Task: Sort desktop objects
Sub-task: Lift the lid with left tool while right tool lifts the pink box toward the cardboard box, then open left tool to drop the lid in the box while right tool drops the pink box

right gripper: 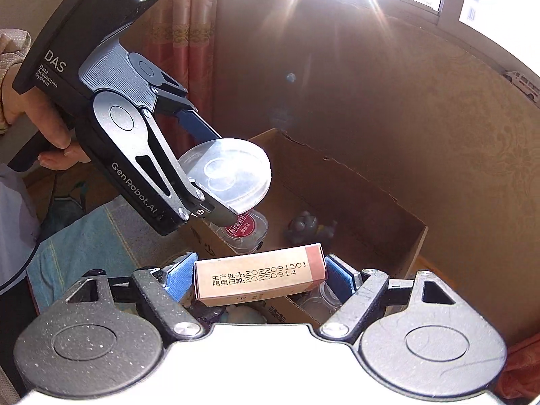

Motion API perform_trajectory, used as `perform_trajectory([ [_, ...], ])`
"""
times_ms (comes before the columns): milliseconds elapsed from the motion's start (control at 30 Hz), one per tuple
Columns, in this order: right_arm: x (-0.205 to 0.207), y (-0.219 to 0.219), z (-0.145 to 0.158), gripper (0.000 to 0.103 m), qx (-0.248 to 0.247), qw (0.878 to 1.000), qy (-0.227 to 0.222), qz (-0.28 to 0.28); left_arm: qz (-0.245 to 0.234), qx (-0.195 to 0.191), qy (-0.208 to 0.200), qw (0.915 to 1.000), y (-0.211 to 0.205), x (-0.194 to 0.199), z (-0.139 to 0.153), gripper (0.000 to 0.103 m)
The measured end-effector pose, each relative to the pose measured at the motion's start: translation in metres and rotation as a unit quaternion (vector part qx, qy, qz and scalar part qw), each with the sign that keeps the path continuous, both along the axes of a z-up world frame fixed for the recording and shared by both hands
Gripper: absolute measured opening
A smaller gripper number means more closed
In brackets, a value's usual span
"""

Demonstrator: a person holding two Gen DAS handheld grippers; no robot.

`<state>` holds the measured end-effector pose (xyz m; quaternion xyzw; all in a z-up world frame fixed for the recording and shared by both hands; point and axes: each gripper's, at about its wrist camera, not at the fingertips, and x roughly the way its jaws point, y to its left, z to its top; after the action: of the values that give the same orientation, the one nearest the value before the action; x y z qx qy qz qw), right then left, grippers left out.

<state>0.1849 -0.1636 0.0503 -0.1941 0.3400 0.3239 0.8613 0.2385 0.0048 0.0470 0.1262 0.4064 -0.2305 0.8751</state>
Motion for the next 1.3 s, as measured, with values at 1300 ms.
perform_trajectory([
  [1300,0.088,0.017,-0.022,0.101,-0.024,0.993,0.028,-0.111,0.043,0.031,0.017,0.9984,0.019,0.047,-0.029,0.092],
])
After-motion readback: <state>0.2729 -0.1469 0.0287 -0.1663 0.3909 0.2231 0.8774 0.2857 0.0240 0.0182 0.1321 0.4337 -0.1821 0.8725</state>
